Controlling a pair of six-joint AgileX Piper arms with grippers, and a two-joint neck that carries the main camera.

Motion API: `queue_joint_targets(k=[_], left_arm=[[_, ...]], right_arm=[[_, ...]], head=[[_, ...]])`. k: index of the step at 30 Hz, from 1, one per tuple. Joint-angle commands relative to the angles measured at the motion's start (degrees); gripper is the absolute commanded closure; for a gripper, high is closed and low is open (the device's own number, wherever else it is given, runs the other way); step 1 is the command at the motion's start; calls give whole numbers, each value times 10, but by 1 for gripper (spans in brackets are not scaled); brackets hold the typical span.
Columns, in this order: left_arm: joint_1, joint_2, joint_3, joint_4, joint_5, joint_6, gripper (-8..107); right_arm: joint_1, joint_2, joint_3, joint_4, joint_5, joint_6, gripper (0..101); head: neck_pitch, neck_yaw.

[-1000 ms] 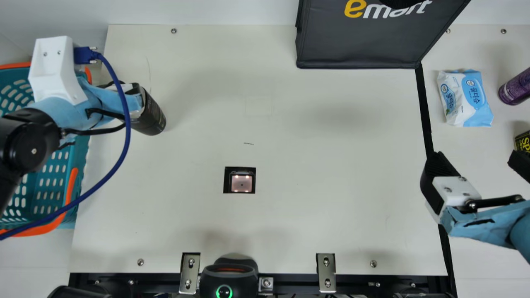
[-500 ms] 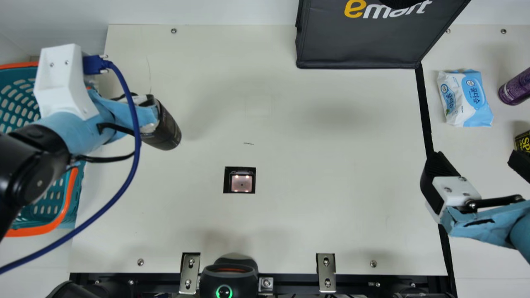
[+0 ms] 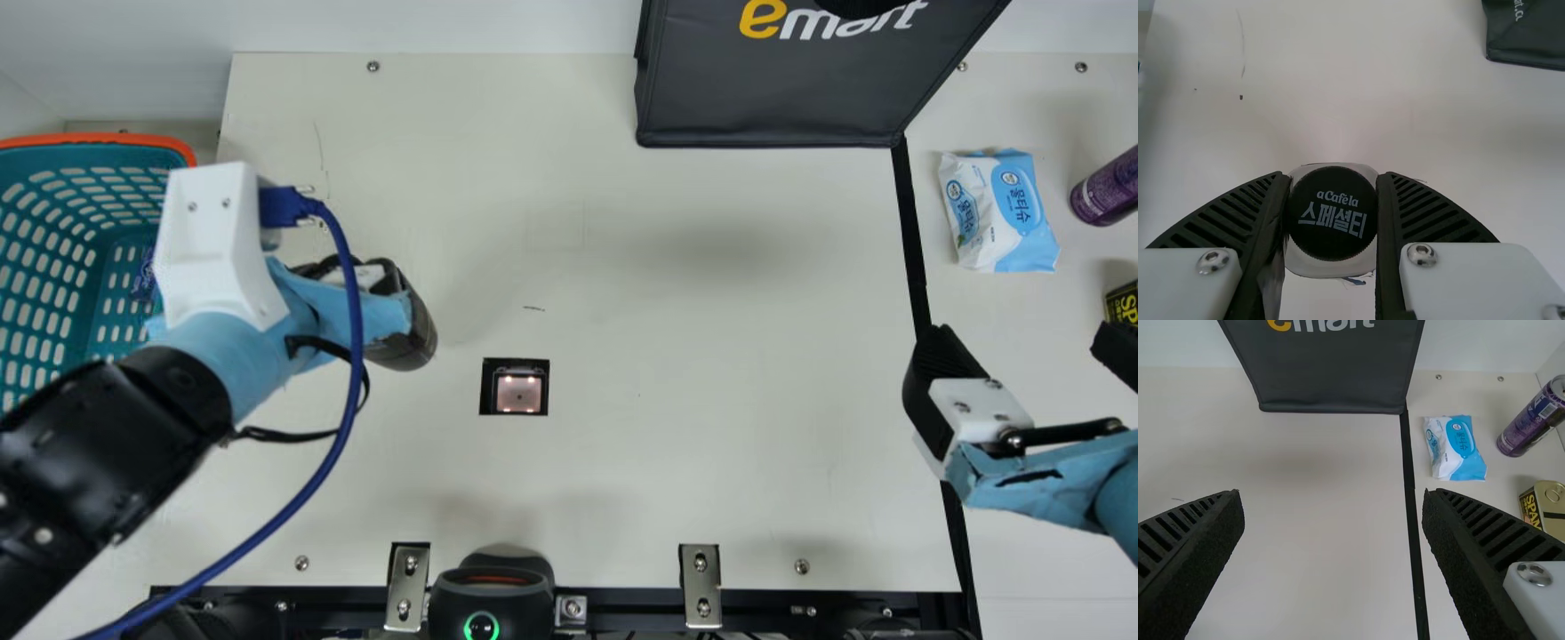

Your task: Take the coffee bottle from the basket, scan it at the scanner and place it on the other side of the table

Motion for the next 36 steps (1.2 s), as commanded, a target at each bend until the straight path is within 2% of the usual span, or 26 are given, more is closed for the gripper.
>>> queue_joint_targets(k=[1, 13, 19, 36], left_arm=[[-40, 1, 0, 13, 12, -42, 107], [-188, 26, -17, 58, 75, -183, 107], [-240, 46, -33, 64, 103, -239, 107], [-291, 72, -35, 63, 108, -318, 107]], right_arm=[[0, 0, 0, 0, 0, 0, 6], [0, 0, 0, 0, 0, 0, 6], [0, 0, 0, 0, 0, 0, 6], [0, 0, 0, 0, 1, 0, 6]], head=[[-17, 1], [-17, 1], [-17, 1], [-17, 1]])
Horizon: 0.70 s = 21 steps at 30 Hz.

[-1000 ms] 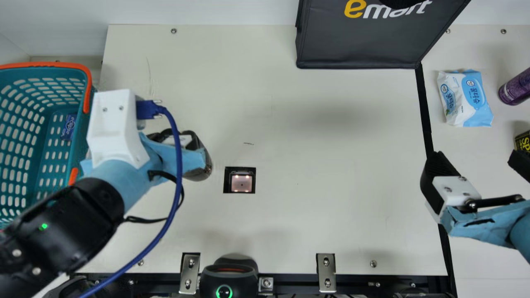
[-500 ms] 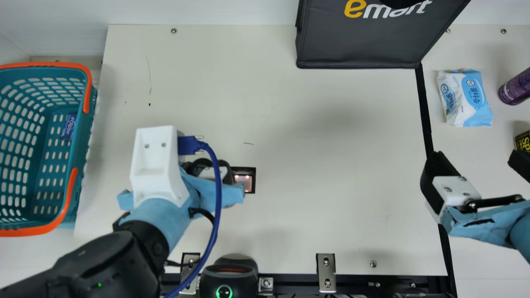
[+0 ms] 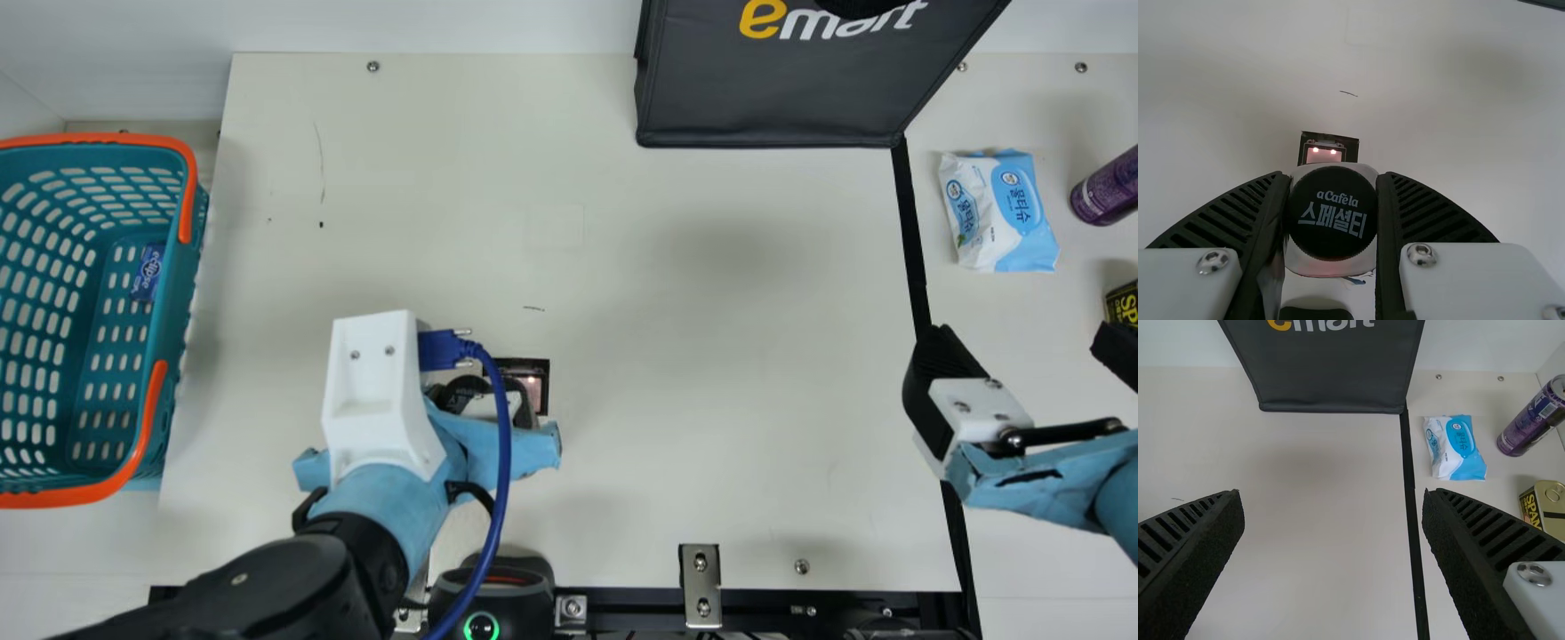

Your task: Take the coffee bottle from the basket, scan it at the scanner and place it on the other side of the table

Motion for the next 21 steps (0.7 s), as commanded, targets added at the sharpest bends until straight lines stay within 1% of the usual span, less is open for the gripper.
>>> queue_joint_targets(k=[1, 8, 21], left_arm=[[-5, 0, 1, 7, 0, -4, 107], [-20, 6, 9, 42, -1, -24, 107], [1, 27, 52, 91, -51, -40, 107]], right_arm=[[0, 0, 0, 0, 0, 0, 6], [0, 0, 0, 0, 0, 0, 6], [0, 0, 0, 0, 0, 0, 6]], head=[[-17, 1], [-17, 1], [-17, 1]])
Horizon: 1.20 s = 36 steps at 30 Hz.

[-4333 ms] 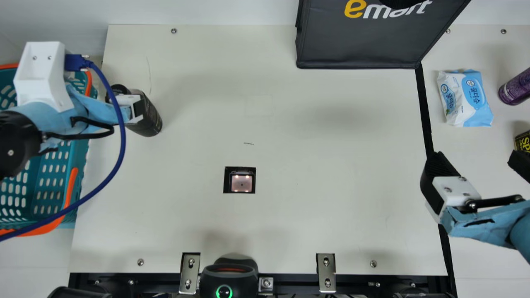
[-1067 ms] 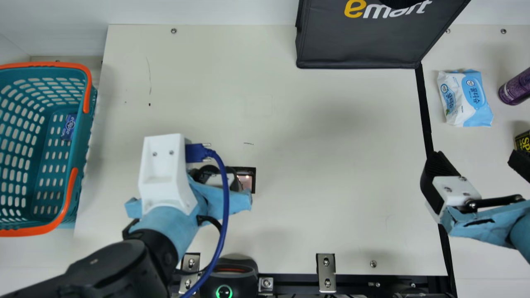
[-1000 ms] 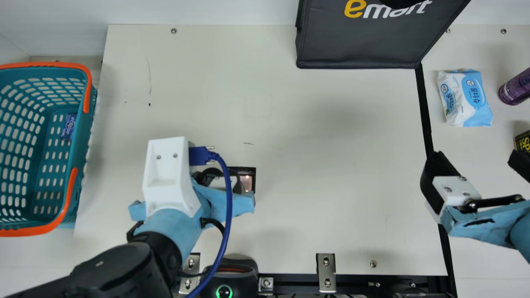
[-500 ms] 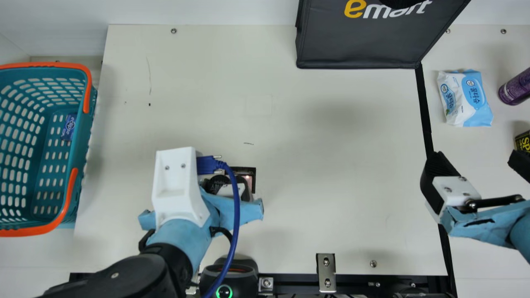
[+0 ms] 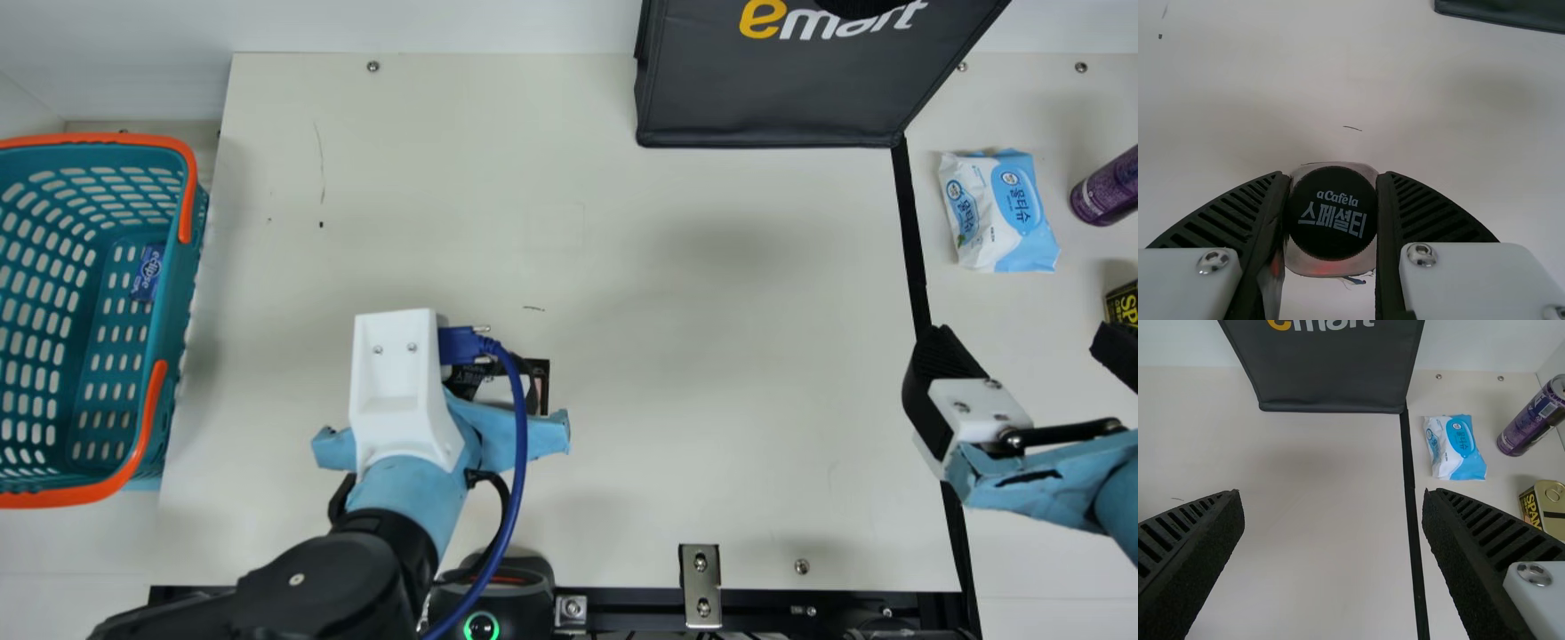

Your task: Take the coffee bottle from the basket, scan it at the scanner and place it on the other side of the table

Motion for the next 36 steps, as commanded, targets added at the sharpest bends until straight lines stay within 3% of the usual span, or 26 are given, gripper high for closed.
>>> queue_joint_targets(k=[1, 7, 24, 36], left_arm=[[3, 2, 5, 2, -7, 0, 107], [12, 11, 18, 7, -26, 1, 107], [25, 19, 44, 10, -60, 6, 50], [60, -34, 64, 9, -106, -5, 10]], right_arm=[[0, 0, 0, 0, 0, 0, 6], [0, 0, 0, 0, 0, 0, 6], [0, 0, 0, 0, 1, 0, 6], [0, 0, 0, 0, 1, 0, 6]], head=[[-17, 1], [-17, 1], [-17, 1], [-17, 1]])
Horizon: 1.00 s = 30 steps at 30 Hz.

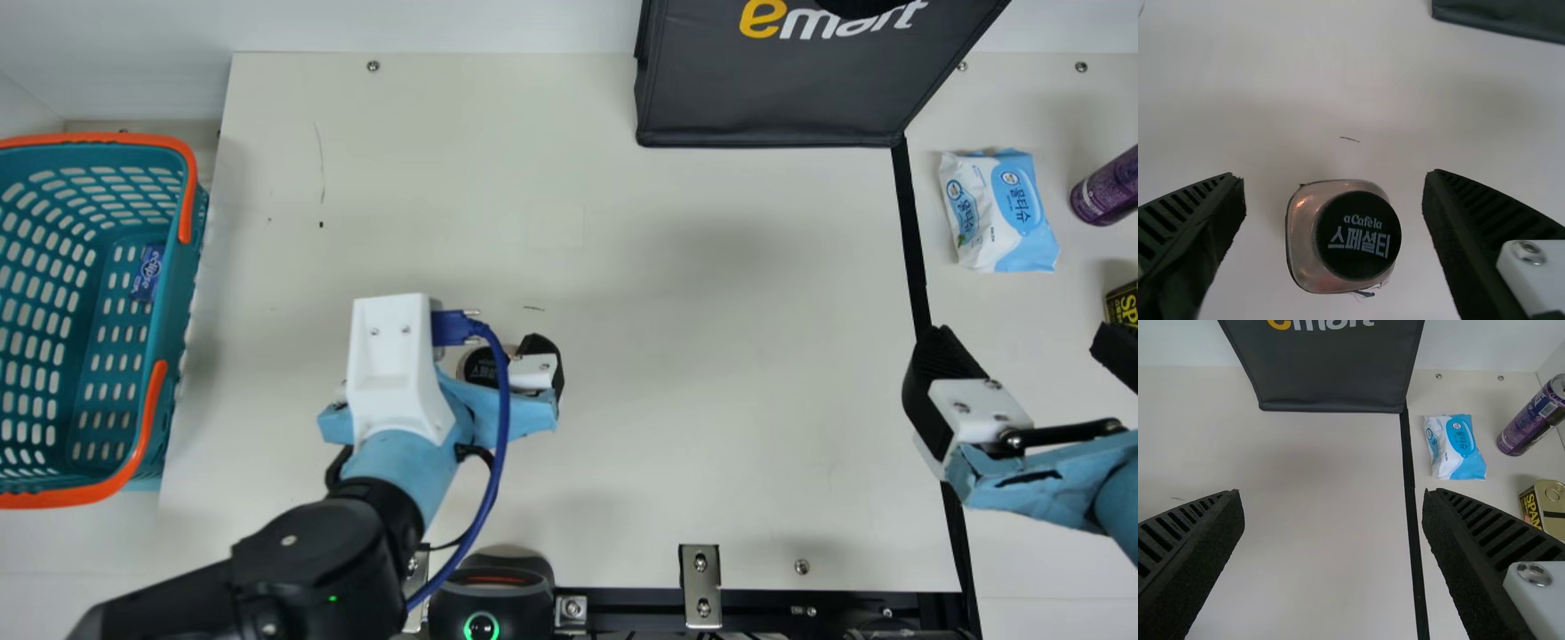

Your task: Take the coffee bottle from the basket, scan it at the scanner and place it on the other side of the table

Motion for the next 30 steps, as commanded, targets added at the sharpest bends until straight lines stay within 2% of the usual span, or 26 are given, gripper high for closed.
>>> queue_joint_targets(k=[1, 7, 15, 22, 30], left_arm=[[9, -17, 5, -5, -14, 3, 9], [47, -75, 28, -35, -52, 50, 9], [96, -156, 50, -120, -82, 178, 9], [113, -198, 38, -206, -52, 308, 9], [120, -197, -11, -271, 18, 411, 9]], right_arm=[[0, 0, 0, 0, 0, 0, 6], [0, 0, 0, 0, 0, 0, 6], [0, 0, 0, 0, 1, 0, 6], [0, 0, 0, 0, 1, 0, 6], [0, 0, 0, 0, 1, 0, 6]], head=[[-17, 1], [-17, 1], [-17, 1], [-17, 1], [-17, 1]])
